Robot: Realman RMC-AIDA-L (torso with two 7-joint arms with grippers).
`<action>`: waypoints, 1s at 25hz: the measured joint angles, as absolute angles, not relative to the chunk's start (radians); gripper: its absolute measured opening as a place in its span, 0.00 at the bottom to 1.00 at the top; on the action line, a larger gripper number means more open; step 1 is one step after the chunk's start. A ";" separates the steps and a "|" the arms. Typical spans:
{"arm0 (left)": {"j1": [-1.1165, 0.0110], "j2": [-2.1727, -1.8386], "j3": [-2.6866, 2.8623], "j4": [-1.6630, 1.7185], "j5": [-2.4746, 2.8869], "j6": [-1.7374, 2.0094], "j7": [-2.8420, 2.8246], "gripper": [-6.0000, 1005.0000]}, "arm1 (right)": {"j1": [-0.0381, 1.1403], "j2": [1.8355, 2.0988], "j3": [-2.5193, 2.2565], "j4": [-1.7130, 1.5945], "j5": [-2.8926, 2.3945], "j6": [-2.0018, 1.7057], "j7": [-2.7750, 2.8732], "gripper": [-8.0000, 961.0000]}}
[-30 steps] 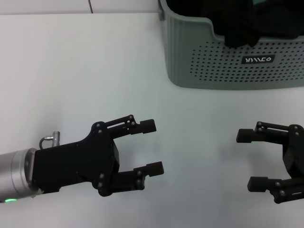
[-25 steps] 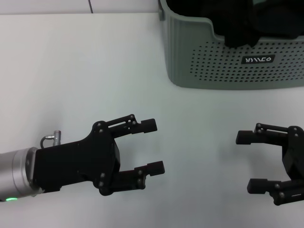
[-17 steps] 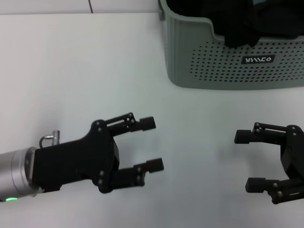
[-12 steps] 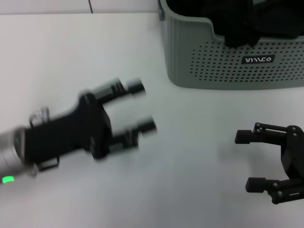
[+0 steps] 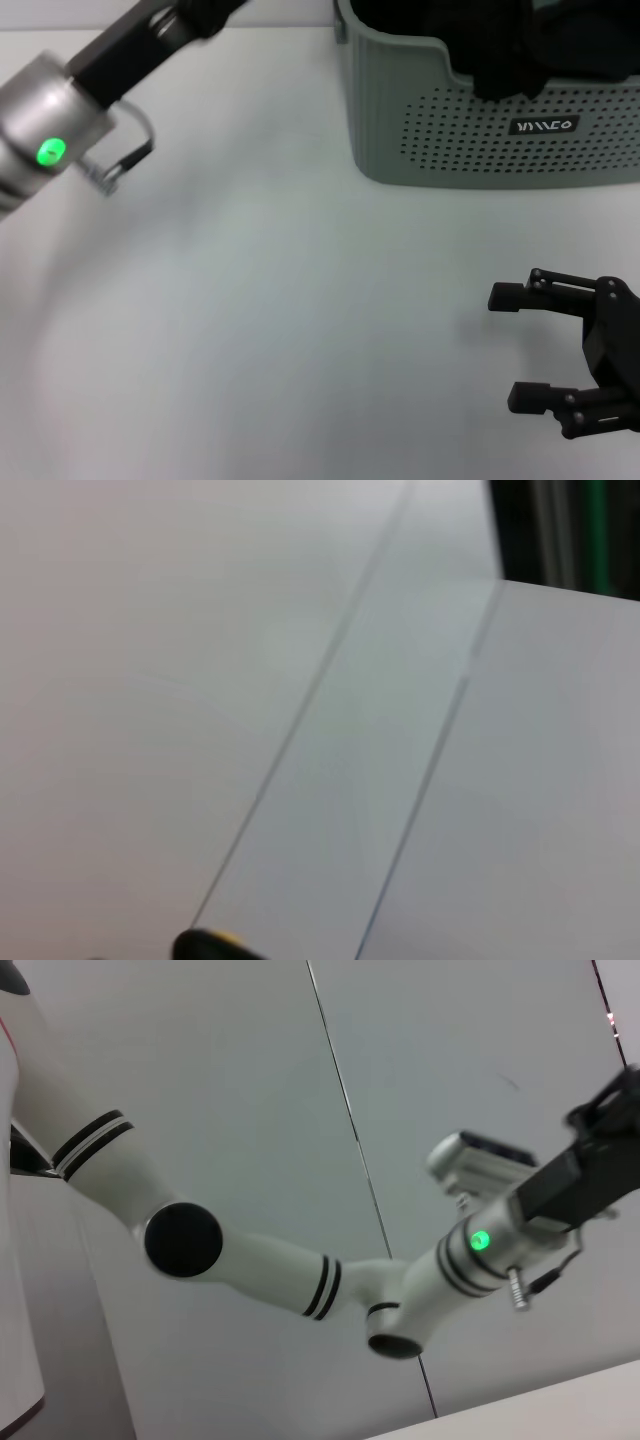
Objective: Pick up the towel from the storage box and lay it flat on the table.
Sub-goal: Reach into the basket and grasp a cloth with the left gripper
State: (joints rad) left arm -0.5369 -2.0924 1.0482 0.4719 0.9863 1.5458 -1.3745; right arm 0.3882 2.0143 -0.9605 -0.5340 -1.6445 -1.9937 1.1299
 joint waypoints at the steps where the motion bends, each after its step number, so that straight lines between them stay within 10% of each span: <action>1: -0.554 -2.092 1.050 0.471 0.987 1.519 -1.403 0.73 | 0.388 2.015 -0.961 -0.532 -1.645 -1.994 1.127 0.90; 25: -0.845 -2.106 1.164 0.421 0.949 1.160 -1.644 0.58 | 0.402 2.022 -0.974 -0.495 -1.641 -2.001 1.065 0.89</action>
